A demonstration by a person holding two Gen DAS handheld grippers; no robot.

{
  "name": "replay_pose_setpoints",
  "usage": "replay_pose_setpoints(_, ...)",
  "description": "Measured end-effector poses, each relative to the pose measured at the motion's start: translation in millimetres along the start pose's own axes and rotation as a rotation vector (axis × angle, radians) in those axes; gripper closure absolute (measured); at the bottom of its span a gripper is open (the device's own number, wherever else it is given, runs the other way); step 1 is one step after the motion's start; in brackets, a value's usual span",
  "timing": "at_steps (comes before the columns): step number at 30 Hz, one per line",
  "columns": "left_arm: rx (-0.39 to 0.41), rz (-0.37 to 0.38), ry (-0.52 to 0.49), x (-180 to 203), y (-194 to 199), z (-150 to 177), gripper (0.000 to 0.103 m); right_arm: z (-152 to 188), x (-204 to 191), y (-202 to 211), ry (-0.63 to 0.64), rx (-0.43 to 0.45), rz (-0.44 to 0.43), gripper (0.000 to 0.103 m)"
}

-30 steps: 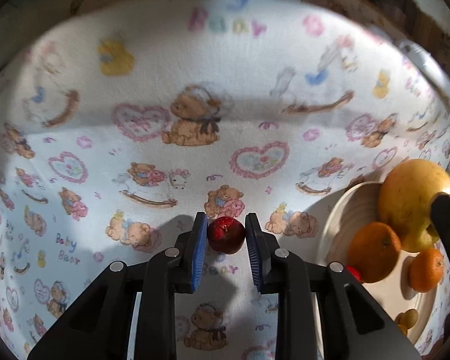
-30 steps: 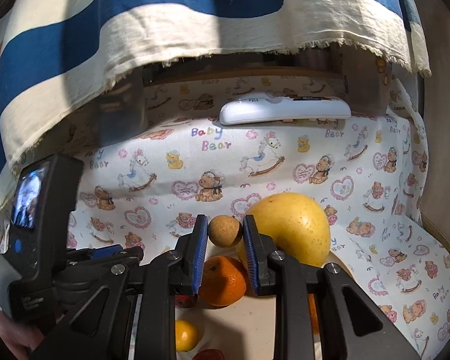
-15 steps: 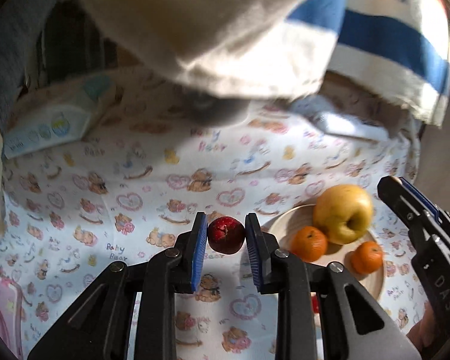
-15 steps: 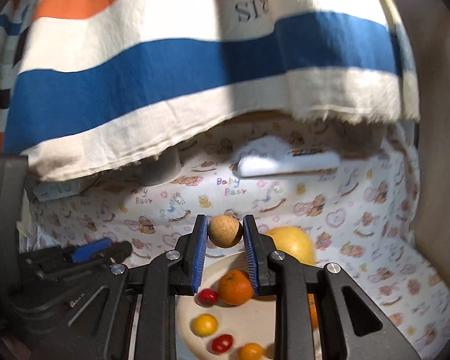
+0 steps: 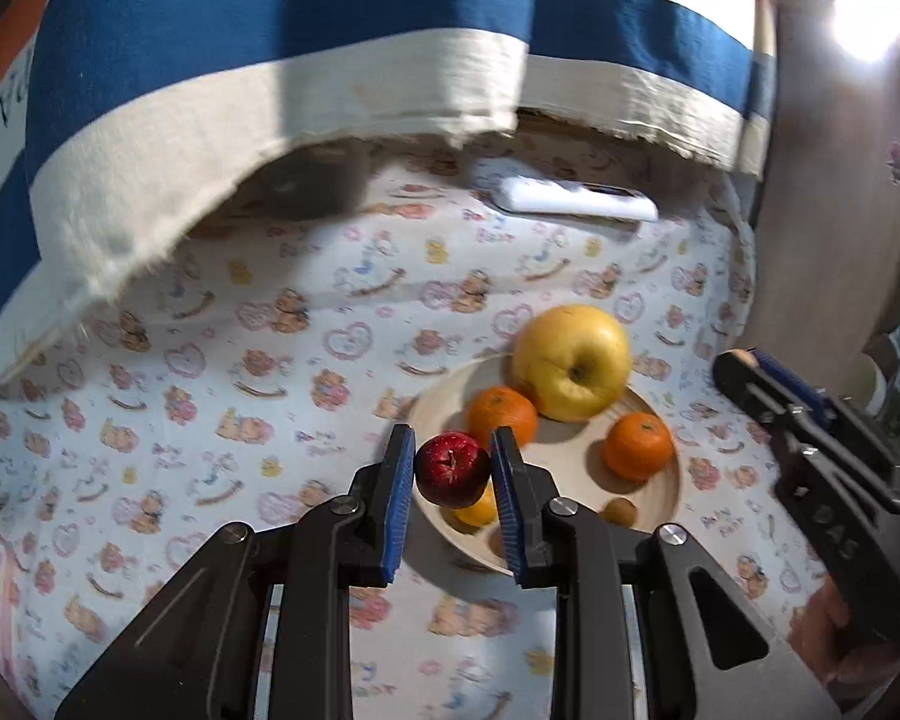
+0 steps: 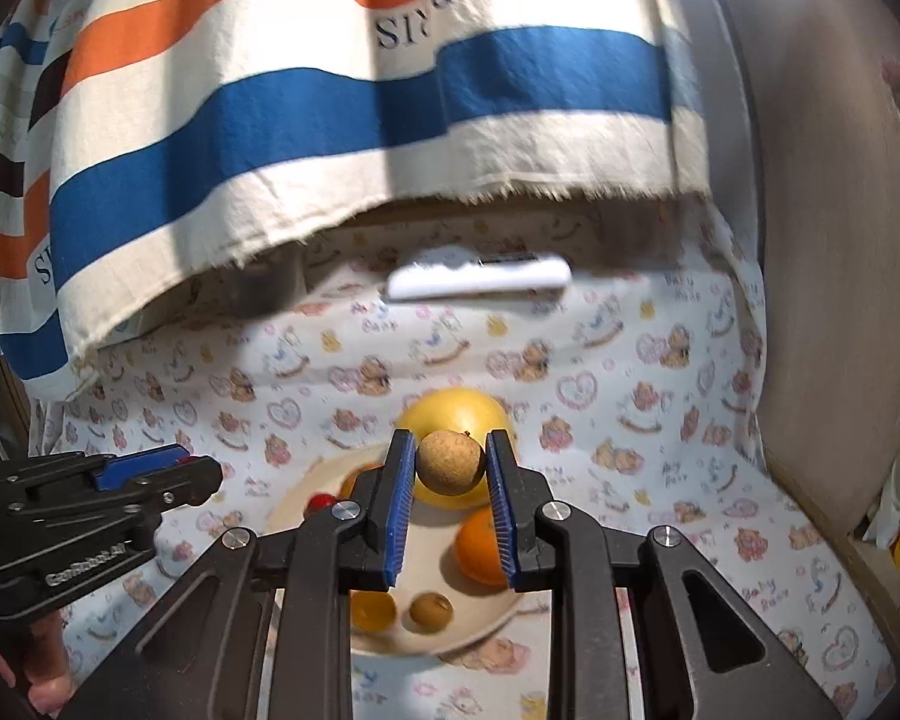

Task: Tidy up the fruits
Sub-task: 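Release the red fruit on the plate with the left tool while the right lowers its fruit, then open the right tool to release the brown fruit on the plate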

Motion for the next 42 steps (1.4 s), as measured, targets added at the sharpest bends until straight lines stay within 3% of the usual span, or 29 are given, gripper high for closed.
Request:
replay_pose_setpoints(7,0.008,0.051,-0.012,12,-15,13,0.078,10,8,-15,-0.034,-0.096,-0.134,0.078)
replay_pose_setpoints(14,-0.064,0.052,-0.066,19,-41,31,0.078,30,4,-45,-0.029,-0.264,-0.192,0.078)
replay_pose_setpoints(22,-0.118,0.036,-0.071,20,-57,40,0.078,52,0,-64,-0.003,-0.381,-0.164,0.078)
replay_pose_setpoints(34,-0.121,0.039,-0.083,19,-60,42,0.078,57,3,-68,0.006,-0.438,-0.136,0.078)
replay_pose_setpoints(37,-0.112,0.037,-0.086,18,-59,42,0.068,58,5,-69,0.01,-0.446,-0.12,0.078)
replay_pose_setpoints(42,-0.102,0.033,-0.081,17,-56,41,0.066,58,6,-69,0.013,-0.448,-0.113,0.078)
Point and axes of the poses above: each gripper's, at about its wrist camera, not at the fingertips, and y roughly against the way its jaws point, x to its right, z to its underside, the point moved 10 cm from there along -y, roughly the way its jaws point, and after that the axes turned 14 degrees about -x, right-handed, at the moved point
